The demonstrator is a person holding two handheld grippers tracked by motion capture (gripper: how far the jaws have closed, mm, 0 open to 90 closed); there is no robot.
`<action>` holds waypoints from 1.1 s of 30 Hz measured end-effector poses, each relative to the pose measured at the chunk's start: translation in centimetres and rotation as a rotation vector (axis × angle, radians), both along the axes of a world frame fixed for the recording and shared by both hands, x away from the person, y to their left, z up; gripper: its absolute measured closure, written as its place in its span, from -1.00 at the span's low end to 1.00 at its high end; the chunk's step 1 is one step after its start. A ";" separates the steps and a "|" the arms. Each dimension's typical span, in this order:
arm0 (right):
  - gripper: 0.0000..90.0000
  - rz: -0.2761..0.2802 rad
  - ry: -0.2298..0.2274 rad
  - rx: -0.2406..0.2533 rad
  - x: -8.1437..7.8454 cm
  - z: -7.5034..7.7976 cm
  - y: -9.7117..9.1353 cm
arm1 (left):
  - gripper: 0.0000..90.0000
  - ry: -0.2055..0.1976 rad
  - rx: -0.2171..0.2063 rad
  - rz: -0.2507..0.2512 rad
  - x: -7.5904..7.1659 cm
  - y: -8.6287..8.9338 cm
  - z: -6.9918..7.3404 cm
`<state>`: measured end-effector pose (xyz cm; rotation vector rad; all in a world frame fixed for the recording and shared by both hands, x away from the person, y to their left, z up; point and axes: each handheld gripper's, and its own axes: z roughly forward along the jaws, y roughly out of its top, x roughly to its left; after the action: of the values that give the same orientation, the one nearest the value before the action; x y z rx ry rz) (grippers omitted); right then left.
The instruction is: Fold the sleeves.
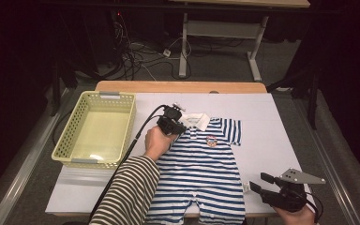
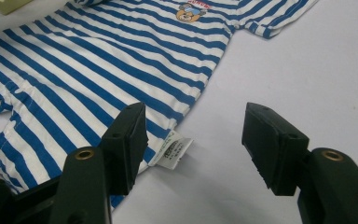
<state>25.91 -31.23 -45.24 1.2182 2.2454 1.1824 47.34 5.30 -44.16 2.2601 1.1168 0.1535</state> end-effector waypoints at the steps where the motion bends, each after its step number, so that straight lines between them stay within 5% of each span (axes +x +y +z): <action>1: -0.09 0.001 -0.001 0.000 0.0 0.0 0.0 | 0.59 -0.009 0.003 0.004 -0.1 0.2 0.3; 8: -0.09 0.000 -0.001 0.000 0.0 0.0 0.1 | 0.35 -0.027 0.008 0.033 -0.5 1.7 1.3; 16: -0.09 0.001 0.001 -0.002 0.0 0.0 0.1 | 0.23 0.004 -0.006 0.022 -0.7 1.9 0.1; 25: -0.09 0.002 0.000 -0.004 0.0 0.0 0.1 | 0.82 0.050 -0.049 -0.036 -1.0 1.0 -0.1; 33: -0.09 0.004 0.001 -0.007 0.0 0.0 0.1 | 0.90 0.061 -0.041 -0.082 -1.3 -0.2 -1.0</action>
<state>25.94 -31.11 -45.29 1.2118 2.2519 1.1754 46.01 5.07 -45.19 2.2827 1.0472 0.0286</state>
